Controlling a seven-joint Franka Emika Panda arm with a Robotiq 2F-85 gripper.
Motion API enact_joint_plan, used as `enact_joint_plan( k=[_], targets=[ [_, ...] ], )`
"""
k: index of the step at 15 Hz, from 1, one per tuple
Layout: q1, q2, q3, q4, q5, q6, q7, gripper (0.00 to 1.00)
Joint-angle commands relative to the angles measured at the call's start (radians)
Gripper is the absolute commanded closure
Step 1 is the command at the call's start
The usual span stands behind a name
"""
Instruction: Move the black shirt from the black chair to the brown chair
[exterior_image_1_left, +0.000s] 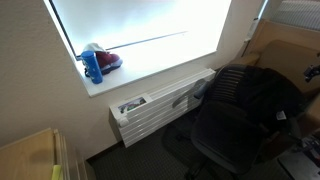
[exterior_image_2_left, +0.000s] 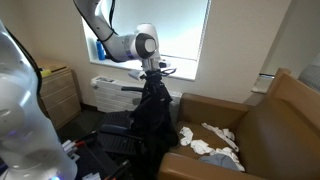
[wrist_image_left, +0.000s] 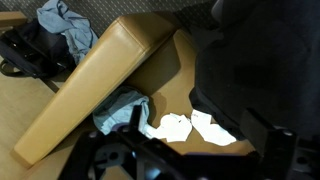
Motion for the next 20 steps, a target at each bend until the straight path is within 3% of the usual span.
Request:
enact_joint_plan(
  k=[1,5,7,8,11,12,13,17,18,19,20],
  targets=[
    [0.1,0.014,-0.093,-0.01,0.149,0.041,-0.258,0.0],
    [0.157,0.103,-0.149,0.039,0.294,0.003,-0.564,0.0],
    [0.163,0.148,-0.171,0.067,0.201,-0.035,-0.506,0.0],
    [0.176,0.085,-0.172,0.019,0.246,-0.002,-0.513,0.0],
    [0.179,0.13,-0.188,0.043,0.219,-0.005,-0.497,0.0],
    [0.184,0.154,-0.182,0.06,0.247,-0.013,-0.523,0.0],
    [0.183,0.165,-0.161,0.067,0.367,-0.031,-0.68,0.0],
    [0.219,0.21,-0.123,0.106,0.53,-0.089,-0.916,0.0],
    [0.24,0.242,-0.135,0.122,0.456,-0.085,-0.81,0.0],
    [0.23,0.18,-0.141,0.074,0.486,-0.057,-0.84,0.0],
    [0.24,0.196,-0.138,0.084,0.478,-0.06,-0.826,0.0]
  ],
)
